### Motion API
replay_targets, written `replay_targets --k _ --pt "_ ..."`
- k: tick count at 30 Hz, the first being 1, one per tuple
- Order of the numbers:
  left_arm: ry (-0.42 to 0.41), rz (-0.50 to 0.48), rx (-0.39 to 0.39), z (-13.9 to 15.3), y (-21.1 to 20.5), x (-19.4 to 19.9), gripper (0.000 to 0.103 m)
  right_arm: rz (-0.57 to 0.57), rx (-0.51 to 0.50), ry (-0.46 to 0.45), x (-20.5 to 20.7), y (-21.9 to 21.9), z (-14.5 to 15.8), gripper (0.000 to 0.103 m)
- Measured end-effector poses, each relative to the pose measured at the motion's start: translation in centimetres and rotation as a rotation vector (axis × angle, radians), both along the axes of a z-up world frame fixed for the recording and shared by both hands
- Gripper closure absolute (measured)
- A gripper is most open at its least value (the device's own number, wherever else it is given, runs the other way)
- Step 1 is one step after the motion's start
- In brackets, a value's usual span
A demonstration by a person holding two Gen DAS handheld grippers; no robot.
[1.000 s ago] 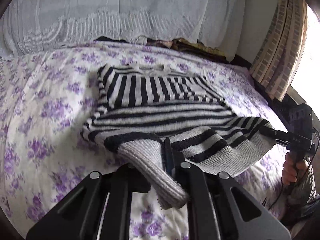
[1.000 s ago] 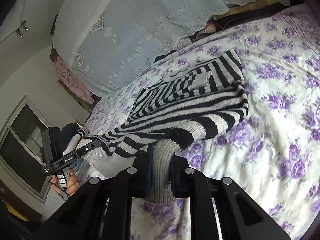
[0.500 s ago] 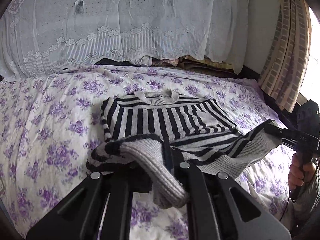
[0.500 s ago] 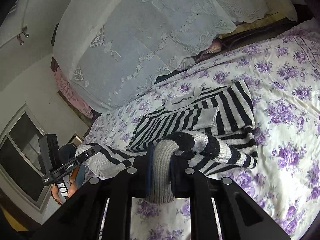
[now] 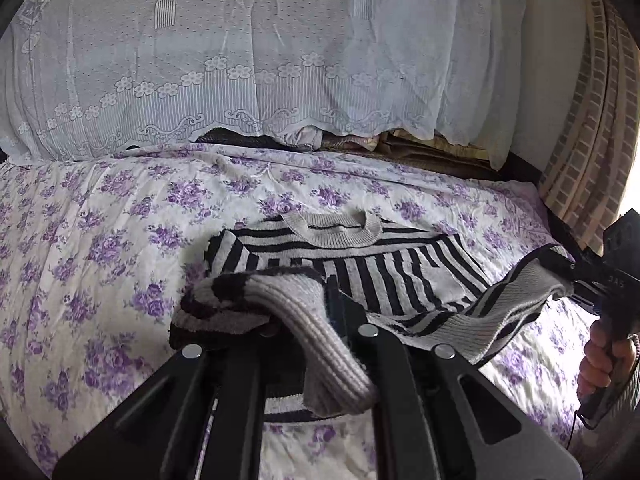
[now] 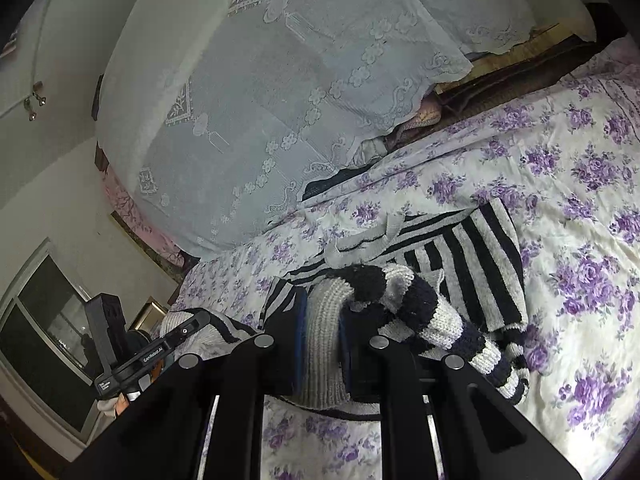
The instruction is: Fold small clothes
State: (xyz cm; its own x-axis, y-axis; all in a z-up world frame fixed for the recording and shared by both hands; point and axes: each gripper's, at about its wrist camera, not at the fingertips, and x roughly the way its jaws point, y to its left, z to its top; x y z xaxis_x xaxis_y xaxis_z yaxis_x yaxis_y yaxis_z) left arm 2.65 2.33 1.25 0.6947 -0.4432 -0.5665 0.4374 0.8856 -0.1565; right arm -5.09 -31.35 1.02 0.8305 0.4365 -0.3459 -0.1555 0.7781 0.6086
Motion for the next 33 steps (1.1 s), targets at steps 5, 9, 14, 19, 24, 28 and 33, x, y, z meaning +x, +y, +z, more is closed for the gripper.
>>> replay_targets --k 5,9,14,19,24,28,33 --pt "-0.015 0.021 0.012 0.1 -0.7 1.9 0.096 -0.021 -0.005 -0.005 2.4 -0.4 -0.1 0.088" --pt "-0.010 0.031 0.014 -0.2 -1.3 3.6 0.096 -0.035 0.012 0.009 4.5 -0.9 -0.6 0.088" --pt "-0.018 0.051 0.024 -0.4 -1.9 5.7 0.096 -0.049 0.013 0.011 7.3 -1.3 -0.6 0.088" --pt "-0.017 0.073 0.013 -0.5 -1.7 7.8 0.096 -0.058 0.020 0.010 10.0 -1.3 -0.9 0.088" --pt "-0.005 0.107 0.031 -1.8 -2.1 10.2 0.096 -0.077 0.063 0.030 12.5 -1.7 -1.8 0.088" --pt "0.012 0.136 0.038 -3.1 -2.3 11.6 0.096 -0.090 0.086 0.056 14.3 -2.1 -3.0 0.088" --pt "0.057 0.169 0.054 -5.8 -2.4 13.4 0.096 -0.104 0.091 0.089 15.5 -2.5 -5.0 0.088"
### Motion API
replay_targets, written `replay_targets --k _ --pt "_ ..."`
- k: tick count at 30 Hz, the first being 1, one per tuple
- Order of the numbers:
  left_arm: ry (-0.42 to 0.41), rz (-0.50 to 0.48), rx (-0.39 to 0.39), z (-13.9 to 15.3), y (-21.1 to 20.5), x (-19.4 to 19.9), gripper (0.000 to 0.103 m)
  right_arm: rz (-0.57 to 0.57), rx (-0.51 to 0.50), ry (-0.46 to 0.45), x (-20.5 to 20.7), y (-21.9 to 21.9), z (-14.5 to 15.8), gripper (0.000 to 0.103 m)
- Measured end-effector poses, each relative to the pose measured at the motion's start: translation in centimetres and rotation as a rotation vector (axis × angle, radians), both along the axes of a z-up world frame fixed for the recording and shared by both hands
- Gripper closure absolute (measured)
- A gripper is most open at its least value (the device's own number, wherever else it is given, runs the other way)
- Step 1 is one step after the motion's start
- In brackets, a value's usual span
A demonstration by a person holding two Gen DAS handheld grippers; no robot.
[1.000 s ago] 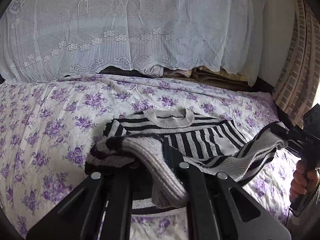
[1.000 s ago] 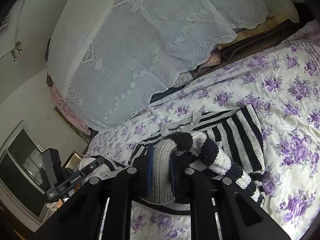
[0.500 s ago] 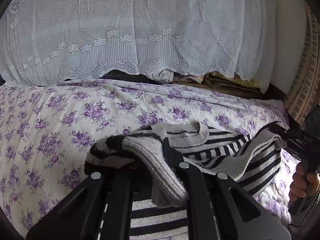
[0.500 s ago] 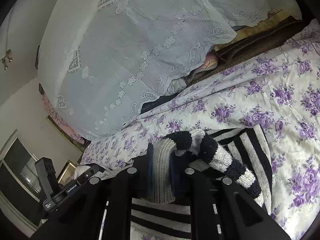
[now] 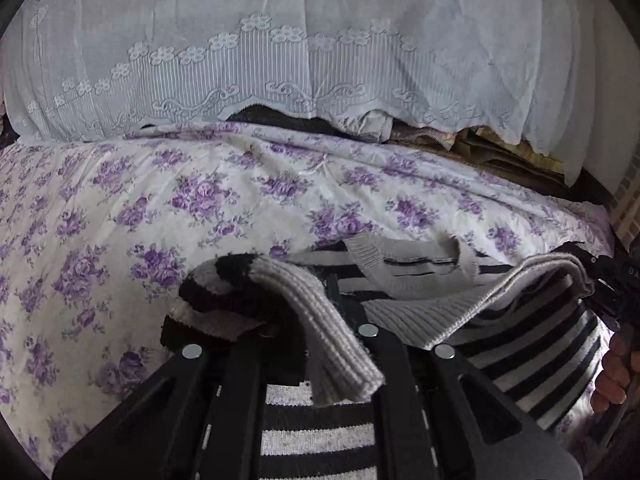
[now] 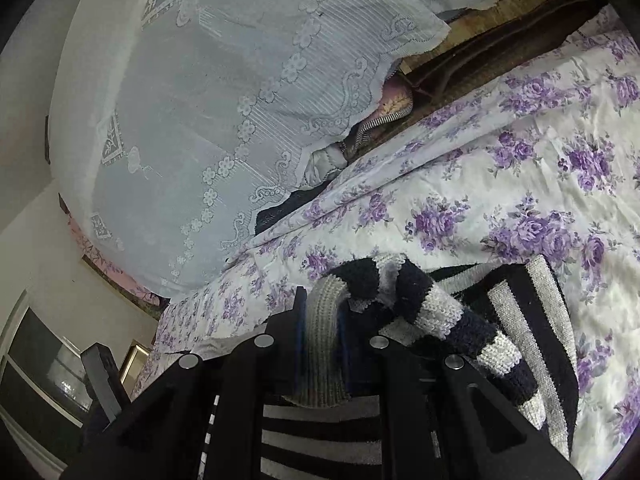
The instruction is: Fold small clothes
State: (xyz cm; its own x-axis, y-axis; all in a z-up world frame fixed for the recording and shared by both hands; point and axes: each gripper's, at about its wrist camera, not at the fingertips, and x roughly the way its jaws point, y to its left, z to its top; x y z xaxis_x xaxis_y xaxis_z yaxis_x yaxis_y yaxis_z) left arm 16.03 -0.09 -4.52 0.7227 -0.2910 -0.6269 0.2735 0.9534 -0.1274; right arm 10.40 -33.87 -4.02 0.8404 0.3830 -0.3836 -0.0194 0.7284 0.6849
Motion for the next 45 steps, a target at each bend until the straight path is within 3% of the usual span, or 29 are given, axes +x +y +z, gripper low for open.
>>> replay_targets --k 8,19,45 --pt "0.010 0.015 0.029 -2.3 -0.6 1.0 0.096 -0.020 -0.022 0.043 0.8 -0.1 -1.8 0.088" --pt "-0.030 0.015 0.094 -2.5 -1.4 0.6 0.095 -0.032 -0.035 0.060 1.3 0.0 -2.4 0.088" --pt "0.003 0.036 0.144 -3.5 -1.9 2.0 0.090 -0.047 0.003 0.141 3.2 -0.4 -3.7 0.088"
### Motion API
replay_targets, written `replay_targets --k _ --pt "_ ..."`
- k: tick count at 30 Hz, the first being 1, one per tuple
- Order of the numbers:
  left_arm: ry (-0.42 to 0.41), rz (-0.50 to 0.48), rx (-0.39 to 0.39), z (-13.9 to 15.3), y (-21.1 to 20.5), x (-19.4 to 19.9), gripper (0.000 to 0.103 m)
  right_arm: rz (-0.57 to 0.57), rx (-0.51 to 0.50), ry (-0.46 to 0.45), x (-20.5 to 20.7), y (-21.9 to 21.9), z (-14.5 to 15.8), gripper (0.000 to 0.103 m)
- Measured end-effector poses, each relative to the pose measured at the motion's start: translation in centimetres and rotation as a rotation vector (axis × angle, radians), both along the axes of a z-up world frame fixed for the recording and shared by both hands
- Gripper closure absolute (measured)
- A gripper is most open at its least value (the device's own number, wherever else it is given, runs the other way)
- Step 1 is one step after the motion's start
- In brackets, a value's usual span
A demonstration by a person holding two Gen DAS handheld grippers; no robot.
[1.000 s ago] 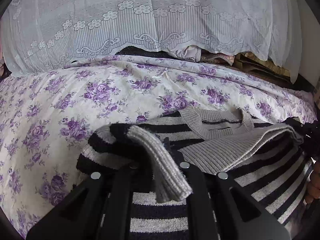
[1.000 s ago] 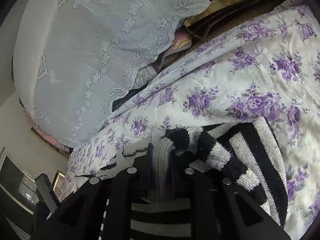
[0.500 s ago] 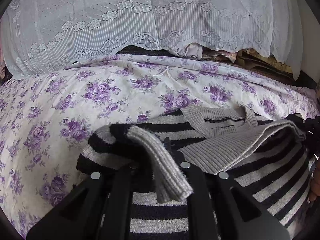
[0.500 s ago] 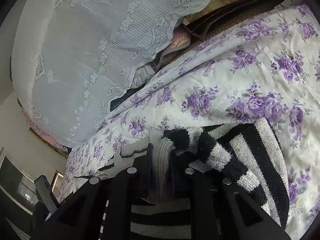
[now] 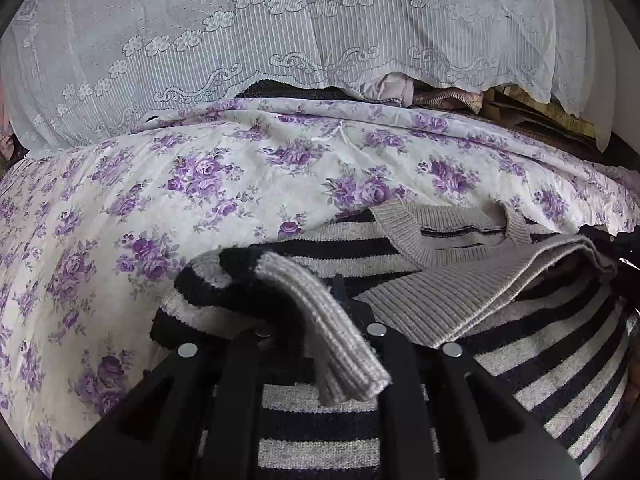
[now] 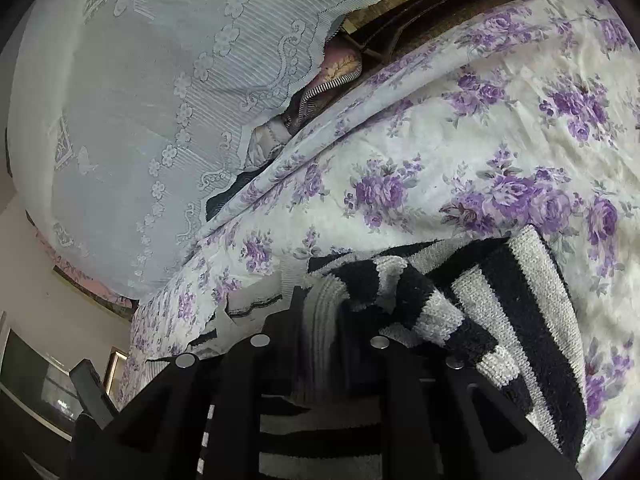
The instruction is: Fold small clothes
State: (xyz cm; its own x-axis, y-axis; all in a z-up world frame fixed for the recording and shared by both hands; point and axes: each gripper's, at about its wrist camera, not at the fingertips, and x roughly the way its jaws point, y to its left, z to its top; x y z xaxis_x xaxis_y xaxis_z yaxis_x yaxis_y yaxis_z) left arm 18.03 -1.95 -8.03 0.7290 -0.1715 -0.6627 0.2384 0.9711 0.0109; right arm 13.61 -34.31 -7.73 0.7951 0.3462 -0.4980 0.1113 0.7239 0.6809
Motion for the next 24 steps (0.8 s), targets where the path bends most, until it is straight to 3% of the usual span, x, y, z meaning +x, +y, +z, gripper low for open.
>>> replay_targets --k 4,8,9,10,12,14,17,20,24 --pt "0.000 0.000 -0.001 0.0 0.0 0.0 0.089 0.000 0.005 0.001 0.0 -0.1 -0.2 0.088" --pt "-0.013 -0.013 -0.052 0.6 0.7 -0.5 0.084 0.011 0.032 -0.013 -0.2 -0.2 -0.2 0.079" --pt "-0.022 -0.016 -0.072 1.0 0.9 -0.8 0.071 0.013 0.046 -0.023 -0.4 -0.3 -0.1 0.078" --pt "-0.046 -0.007 -0.092 1.6 1.3 -1.4 0.043 0.014 0.058 -0.037 -0.6 -0.4 0.1 0.075" --pt "-0.145 0.044 -0.095 3.3 1.9 -2.8 0.017 0.020 0.076 -0.064 -1.0 -0.5 0.7 0.070" --pt "-0.201 0.043 -0.099 4.8 2.3 -3.8 0.016 0.022 0.077 -0.094 -1.5 -0.4 1.4 0.069" --pt "-0.214 0.023 -0.148 5.8 2.7 -4.4 0.015 0.023 0.065 -0.118 -1.9 -0.1 2.2 0.066" --pt "-0.191 0.026 -0.102 4.8 2.1 -4.0 0.015 0.015 0.075 -0.120 -2.0 -0.4 2.3 0.064" --pt "-0.171 0.019 -0.066 3.7 1.3 -3.8 0.015 0.014 0.186 -0.100 -1.8 -1.6 1.3 0.060"
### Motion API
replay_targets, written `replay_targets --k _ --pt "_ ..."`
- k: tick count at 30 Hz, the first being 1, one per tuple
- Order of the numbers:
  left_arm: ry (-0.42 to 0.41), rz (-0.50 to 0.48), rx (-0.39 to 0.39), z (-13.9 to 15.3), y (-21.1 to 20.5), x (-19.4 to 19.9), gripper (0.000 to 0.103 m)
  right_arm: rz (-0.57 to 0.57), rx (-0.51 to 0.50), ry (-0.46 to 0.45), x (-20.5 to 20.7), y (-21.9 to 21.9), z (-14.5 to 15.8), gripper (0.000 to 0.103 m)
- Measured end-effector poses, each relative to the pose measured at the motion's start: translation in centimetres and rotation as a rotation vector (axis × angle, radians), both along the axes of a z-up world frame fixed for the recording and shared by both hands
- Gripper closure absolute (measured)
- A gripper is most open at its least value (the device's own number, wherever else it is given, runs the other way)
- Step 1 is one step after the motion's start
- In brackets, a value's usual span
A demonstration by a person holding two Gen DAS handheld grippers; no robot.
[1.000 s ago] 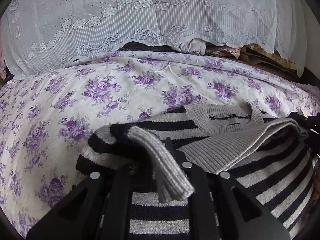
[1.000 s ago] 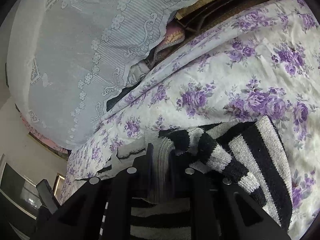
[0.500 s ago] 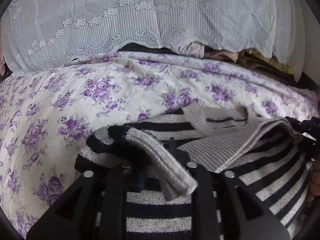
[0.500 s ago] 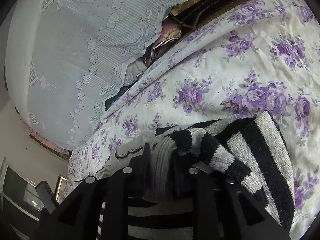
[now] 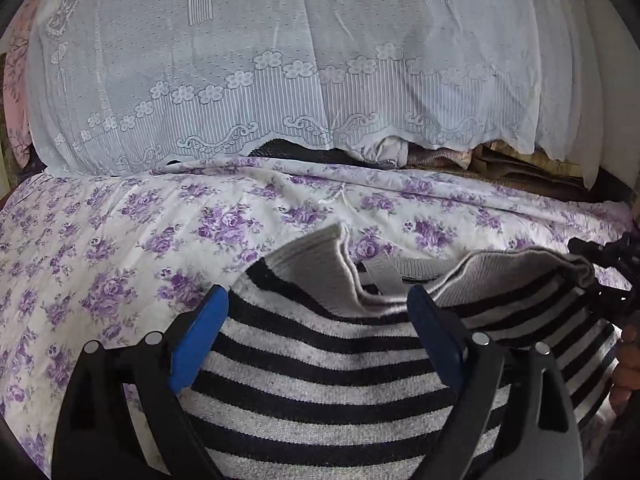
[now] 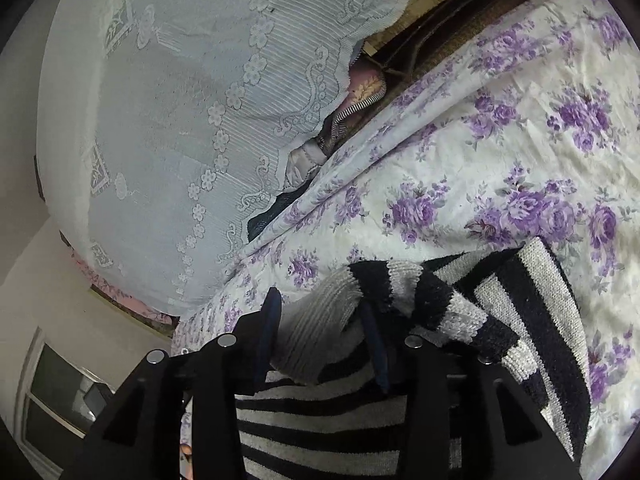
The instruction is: Fold small clothes
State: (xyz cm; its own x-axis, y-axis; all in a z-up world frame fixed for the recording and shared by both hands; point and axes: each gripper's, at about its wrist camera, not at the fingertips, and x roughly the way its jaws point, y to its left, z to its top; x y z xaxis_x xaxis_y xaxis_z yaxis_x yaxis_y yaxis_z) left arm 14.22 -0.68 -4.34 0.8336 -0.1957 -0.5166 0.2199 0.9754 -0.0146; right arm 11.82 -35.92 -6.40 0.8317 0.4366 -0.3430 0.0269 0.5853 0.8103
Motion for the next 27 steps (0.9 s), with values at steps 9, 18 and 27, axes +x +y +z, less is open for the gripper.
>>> replay_targets --k 9,18,27 --pt "0.016 0.001 0.036 -0.6 -0.3 0.2 0.015 -0.077 -0.001 -0.100 -2.1 -1.1 2.4 0.026" --pt "0.097 0.012 0.050 -1.0 -0.9 2.0 0.015 -0.014 -0.360 -0.087 -0.8 4.5 3.8 0.077" --pt "0.239 -0.009 0.151 -2.1 -4.8 6.4 0.007 0.160 -0.414 0.089 5.9 10.1 1.0 0.077"
